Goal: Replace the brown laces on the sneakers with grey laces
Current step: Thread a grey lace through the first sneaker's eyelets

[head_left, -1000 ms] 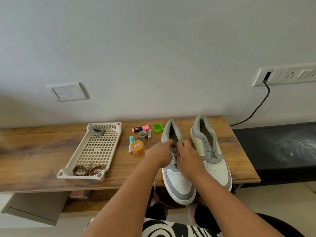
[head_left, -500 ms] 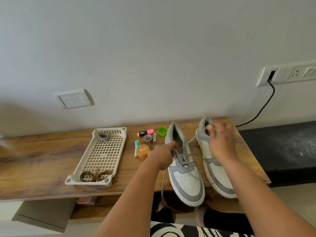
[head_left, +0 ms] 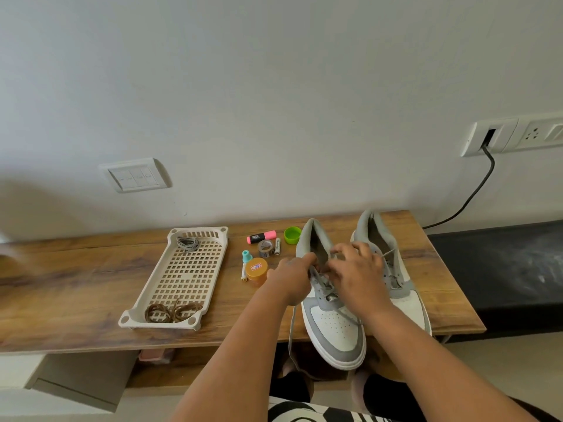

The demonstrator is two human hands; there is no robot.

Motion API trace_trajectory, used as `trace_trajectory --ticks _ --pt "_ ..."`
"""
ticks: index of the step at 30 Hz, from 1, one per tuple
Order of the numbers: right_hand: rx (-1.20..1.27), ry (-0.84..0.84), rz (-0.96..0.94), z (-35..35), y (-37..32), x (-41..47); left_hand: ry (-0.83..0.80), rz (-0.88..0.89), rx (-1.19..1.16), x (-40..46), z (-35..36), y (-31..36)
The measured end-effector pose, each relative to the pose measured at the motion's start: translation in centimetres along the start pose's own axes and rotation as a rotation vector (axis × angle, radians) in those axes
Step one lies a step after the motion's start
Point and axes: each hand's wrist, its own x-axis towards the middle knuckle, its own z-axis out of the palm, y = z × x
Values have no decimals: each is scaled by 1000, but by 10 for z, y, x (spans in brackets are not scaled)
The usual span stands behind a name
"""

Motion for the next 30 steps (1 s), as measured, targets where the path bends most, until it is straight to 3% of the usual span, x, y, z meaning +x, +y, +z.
trace_trajectory --ticks 4,10,12,16,18,22,26,28,30 --pt "44 129 77 -15 10 10 -3 10 -11 0 -1 0" --pt "141 358 478 -43 55 14 -6 23 -15 2 0 -3" --pt "123 316 420 -41 56 12 -3 23 -2 3 0 -3" --pt "91 67 5 -25 23 11 10 12 22 4 0 -1" --pt "17 -45 -63 -13 8 8 13 16 32 4 0 -1" --pt "-37 -9 -43 3 6 2 26 26 3 4 1 -3" --pt "213 108 53 -13 12 13 41 35 -16 6 1 -5" --pt "453 64 140 -33 24 21 41 36 -25 8 1 -7" --pt "473 -74 137 -47 38 22 37 40 -26 10 2 -8"
